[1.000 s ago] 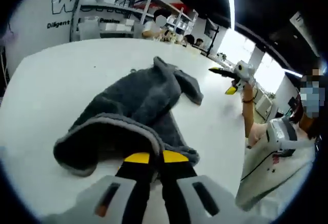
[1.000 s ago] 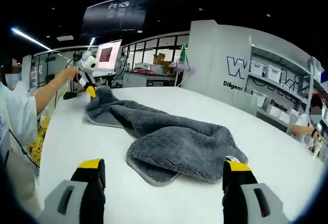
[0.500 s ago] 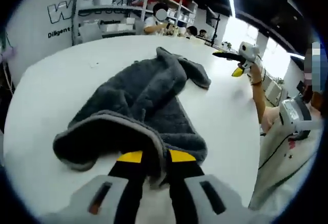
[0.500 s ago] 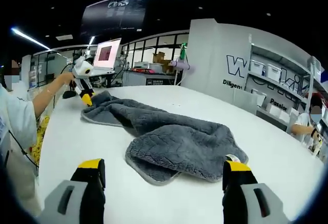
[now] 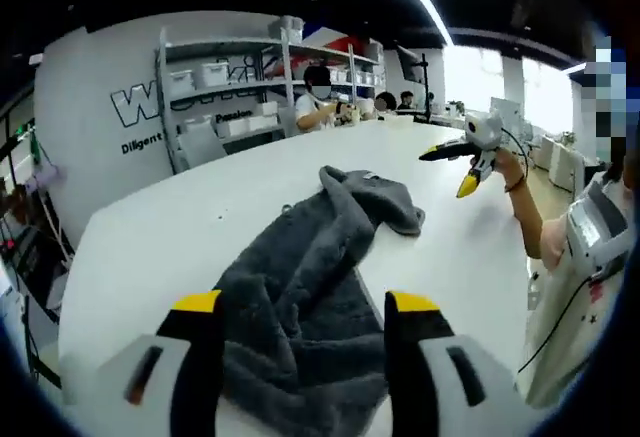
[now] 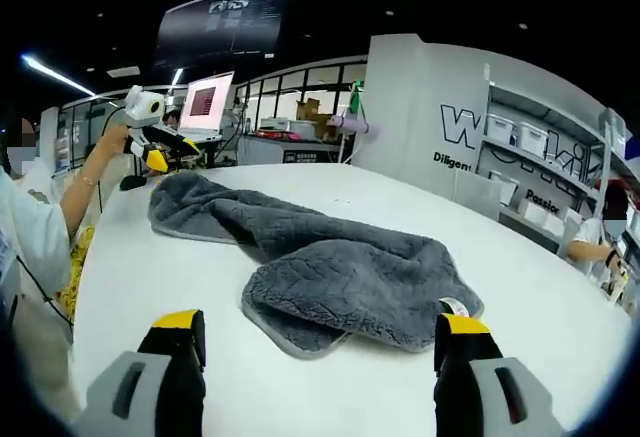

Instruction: Fold the towel on the table until its edges align and the towel forms a compact rectangular stack.

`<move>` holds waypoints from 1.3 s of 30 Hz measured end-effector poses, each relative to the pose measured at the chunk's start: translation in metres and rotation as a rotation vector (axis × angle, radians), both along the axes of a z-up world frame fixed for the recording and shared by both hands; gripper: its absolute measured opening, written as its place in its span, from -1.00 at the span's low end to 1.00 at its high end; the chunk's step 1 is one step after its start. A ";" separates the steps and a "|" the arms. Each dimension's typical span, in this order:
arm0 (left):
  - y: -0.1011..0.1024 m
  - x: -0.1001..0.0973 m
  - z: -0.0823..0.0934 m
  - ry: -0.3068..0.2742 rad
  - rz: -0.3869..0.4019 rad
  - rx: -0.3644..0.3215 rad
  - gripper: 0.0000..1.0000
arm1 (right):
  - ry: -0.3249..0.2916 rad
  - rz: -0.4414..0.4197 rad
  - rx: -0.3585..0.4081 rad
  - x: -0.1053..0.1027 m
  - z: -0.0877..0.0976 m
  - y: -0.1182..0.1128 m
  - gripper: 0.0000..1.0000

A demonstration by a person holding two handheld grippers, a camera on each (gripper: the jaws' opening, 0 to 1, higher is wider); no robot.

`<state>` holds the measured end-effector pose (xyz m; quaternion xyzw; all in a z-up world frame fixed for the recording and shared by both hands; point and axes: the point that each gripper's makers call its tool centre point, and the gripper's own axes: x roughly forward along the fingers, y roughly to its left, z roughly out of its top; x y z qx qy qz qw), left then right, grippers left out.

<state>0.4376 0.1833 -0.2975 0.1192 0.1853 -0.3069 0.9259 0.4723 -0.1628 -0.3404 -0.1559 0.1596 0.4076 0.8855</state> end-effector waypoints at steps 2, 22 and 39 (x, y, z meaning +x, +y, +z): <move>-0.017 0.000 -0.002 0.011 -0.044 -0.031 0.66 | 0.000 -0.002 -0.005 0.000 -0.001 0.000 0.99; -0.046 0.036 -0.040 0.016 -0.112 -0.125 0.99 | 0.043 -0.021 -0.057 0.005 -0.020 -0.001 0.99; -0.042 0.024 -0.036 -0.016 -0.131 -0.106 0.99 | 0.092 -0.068 -0.042 0.016 -0.030 0.003 0.88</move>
